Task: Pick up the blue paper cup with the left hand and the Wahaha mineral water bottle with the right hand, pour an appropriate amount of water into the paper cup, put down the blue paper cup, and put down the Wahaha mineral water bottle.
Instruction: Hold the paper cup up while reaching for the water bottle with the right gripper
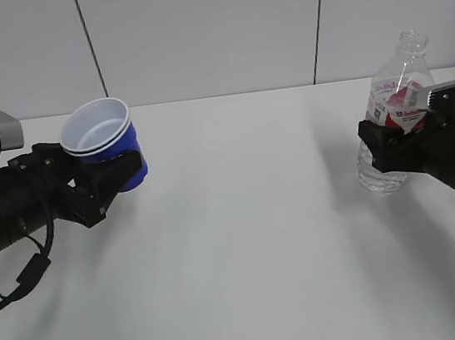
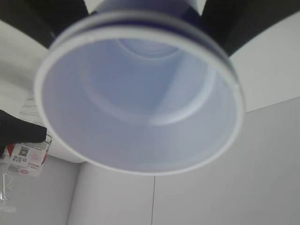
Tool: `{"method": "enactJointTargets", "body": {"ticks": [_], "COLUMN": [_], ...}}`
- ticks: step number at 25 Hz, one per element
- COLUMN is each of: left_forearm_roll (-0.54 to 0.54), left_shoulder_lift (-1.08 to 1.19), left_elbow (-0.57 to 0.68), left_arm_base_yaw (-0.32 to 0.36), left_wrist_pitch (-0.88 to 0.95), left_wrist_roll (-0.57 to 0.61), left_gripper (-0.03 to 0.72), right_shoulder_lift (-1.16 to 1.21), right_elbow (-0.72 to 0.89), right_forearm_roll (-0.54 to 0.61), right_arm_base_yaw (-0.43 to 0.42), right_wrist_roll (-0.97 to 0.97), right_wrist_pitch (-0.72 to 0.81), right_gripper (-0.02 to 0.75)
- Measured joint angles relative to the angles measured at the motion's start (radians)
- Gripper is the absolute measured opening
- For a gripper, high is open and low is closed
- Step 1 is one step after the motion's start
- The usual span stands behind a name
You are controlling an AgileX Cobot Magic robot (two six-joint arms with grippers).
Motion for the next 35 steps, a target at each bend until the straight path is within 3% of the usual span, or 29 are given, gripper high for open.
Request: {"method": "enactJointTargets", "body": {"ticks": [29, 35], "left_forearm_roll": [-0.01, -0.012], "left_shoulder_lift": [0.0, 0.0], "left_elbow": [0.0, 0.0], "left_arm_base_yaw": [0.0, 0.0], "left_wrist_pitch": [0.0, 0.0], "left_wrist_roll": [-0.001, -0.001], "left_gripper": [0.497, 0.497], "right_shoulder_lift": [0.044, 0.044], "right_elbow": [-0.039, -0.039], "right_forearm_roll": [-0.005, -0.005], "right_arm_base_yaw": [0.0, 0.0], "right_wrist_roll": [0.014, 0.015], "right_wrist_pitch": [-0.004, -0.004], "right_gripper": [0.597, 0.545]}}
